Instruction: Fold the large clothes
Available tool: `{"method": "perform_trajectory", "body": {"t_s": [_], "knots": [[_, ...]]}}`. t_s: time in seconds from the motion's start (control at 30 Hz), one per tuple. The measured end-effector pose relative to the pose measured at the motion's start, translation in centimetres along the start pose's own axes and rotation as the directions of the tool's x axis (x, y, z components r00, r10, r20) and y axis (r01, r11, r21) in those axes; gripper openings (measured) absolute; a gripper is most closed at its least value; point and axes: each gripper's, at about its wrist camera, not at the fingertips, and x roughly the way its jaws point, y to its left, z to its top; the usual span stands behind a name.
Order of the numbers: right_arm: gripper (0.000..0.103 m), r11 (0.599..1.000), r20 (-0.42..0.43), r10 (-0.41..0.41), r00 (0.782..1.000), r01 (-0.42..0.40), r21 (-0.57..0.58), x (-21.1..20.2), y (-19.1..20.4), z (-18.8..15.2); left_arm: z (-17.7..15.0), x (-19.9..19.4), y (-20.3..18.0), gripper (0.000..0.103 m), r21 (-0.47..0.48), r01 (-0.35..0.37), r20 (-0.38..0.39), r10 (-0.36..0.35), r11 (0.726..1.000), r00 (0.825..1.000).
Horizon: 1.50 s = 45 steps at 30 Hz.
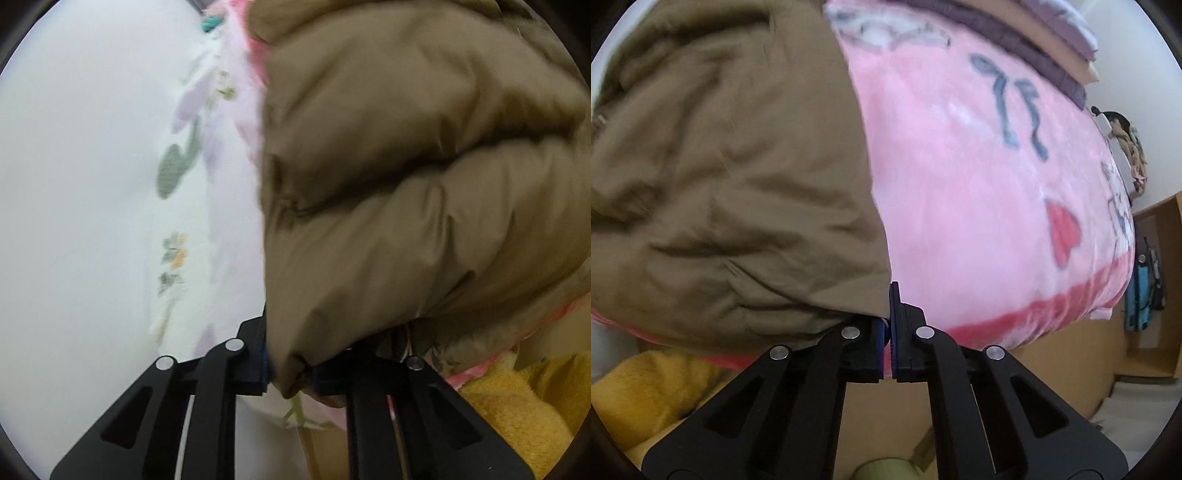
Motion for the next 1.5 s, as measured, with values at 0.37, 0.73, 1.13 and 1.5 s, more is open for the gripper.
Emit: {"method": "perform_trajectory", "body": {"t_s": [0.37,0.73,1.13,1.5], "knots": [[0.001,0.981,0.213,0.102,0.972,-0.134,0.141,-12.6,-2.7,5.1,4.2,-9.2,6.2,0.008,-0.367,0.036,0.036,-0.024,0.93,0.999],[0.001,1.0,0.258,0.011,0.966,-0.008,-0.016,-15.3,-0.2,19.0,16.0,-8.4,12.5,0.006,-0.435,0.112,0.042,-0.104,0.893,0.994],[0.001,0.998,0.302,-0.025,0.953,0.04,-0.046,-10.3,0.4,36.2,34.3,-4.3,15.4,0.005,-0.35,0.103,0.08,-0.08,0.931,0.994],[0.002,0.978,0.214,-0.004,0.977,0.048,-0.202,3.9,3.5,49.1,48.2,10.5,11.4,0.005,-0.288,0.085,-0.16,-0.136,0.954,0.978]]}}
